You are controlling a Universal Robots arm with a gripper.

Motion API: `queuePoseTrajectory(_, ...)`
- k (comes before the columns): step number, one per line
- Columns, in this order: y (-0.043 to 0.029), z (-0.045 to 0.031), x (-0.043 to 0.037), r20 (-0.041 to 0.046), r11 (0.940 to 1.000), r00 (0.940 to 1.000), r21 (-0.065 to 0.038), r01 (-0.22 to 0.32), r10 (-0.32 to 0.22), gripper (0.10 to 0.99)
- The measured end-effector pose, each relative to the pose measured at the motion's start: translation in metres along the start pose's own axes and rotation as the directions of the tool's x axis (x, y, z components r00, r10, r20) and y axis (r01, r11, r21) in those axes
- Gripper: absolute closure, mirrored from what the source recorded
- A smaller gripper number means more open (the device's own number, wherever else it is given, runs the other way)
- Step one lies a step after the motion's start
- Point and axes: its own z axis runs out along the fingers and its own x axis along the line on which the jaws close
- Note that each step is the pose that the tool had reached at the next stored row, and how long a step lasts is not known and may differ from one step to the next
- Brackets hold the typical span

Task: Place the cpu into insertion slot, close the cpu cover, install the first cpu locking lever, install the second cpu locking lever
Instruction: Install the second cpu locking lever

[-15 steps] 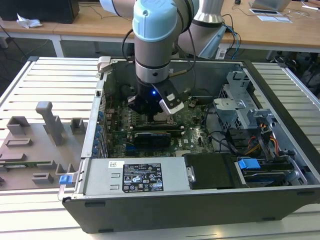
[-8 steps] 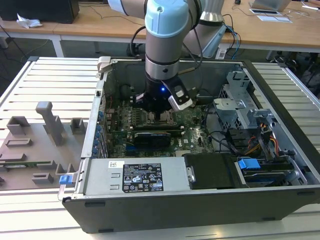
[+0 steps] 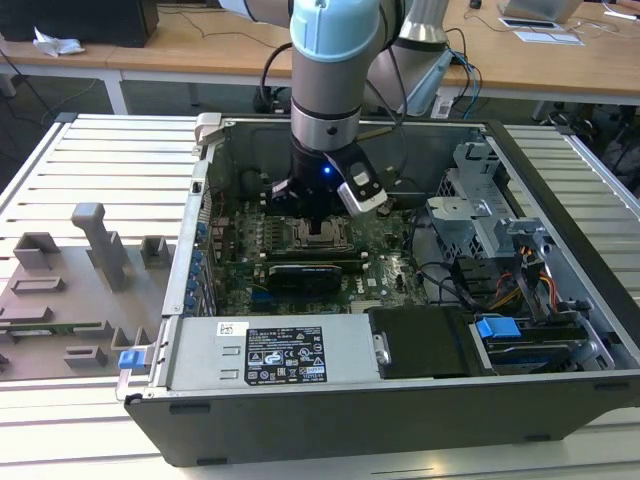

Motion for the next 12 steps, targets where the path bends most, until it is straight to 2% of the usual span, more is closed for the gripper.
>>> queuePoseTrajectory(12, 0.0024, -0.0194, -0.0006, -0.0001, 1.0, 1.0, 0.002, 0.0, 0.0, 0.98)
